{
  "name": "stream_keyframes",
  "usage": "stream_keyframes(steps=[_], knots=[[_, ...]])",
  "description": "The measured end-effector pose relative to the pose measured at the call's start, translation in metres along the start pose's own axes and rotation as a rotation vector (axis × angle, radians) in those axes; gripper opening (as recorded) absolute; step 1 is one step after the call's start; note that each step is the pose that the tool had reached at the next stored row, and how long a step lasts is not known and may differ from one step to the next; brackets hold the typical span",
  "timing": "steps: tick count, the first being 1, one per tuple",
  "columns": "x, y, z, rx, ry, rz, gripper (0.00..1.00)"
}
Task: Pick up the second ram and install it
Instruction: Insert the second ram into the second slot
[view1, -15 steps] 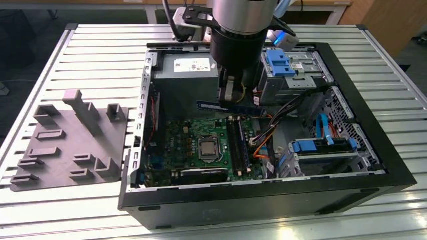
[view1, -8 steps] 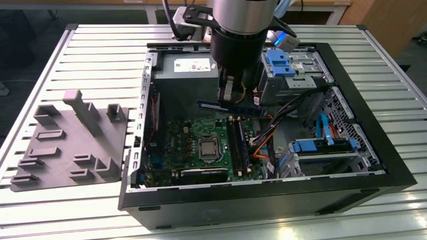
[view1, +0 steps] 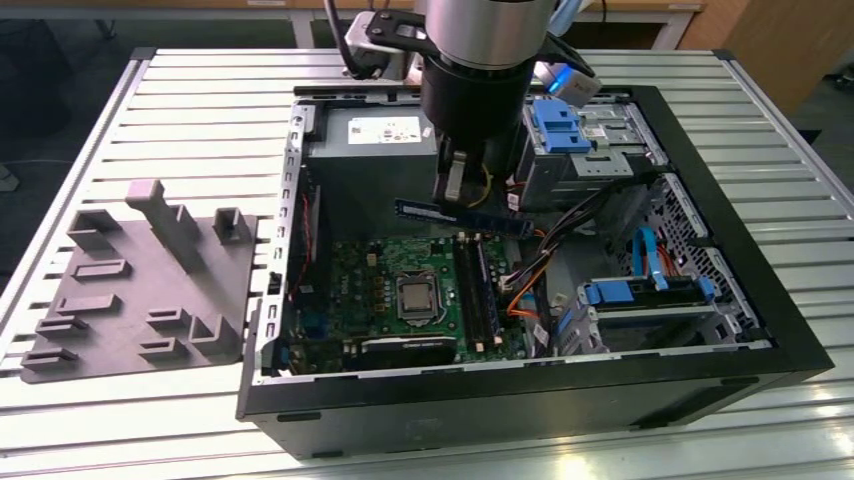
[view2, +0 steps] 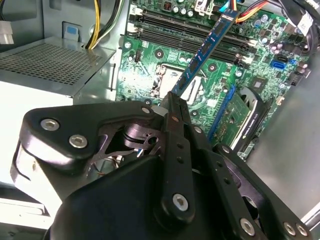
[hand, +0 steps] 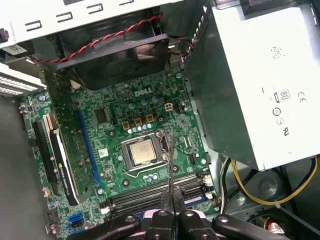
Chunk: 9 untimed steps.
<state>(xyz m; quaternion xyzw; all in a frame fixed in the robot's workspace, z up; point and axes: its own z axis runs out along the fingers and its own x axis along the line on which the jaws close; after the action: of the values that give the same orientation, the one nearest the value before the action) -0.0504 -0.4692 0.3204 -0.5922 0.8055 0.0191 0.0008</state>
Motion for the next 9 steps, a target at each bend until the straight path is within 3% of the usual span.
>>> stream_keyframes(steps=[9], knots=[[0.0000,0.0000,0.0000,0.0009,-0.0012,0.039,0.12]])
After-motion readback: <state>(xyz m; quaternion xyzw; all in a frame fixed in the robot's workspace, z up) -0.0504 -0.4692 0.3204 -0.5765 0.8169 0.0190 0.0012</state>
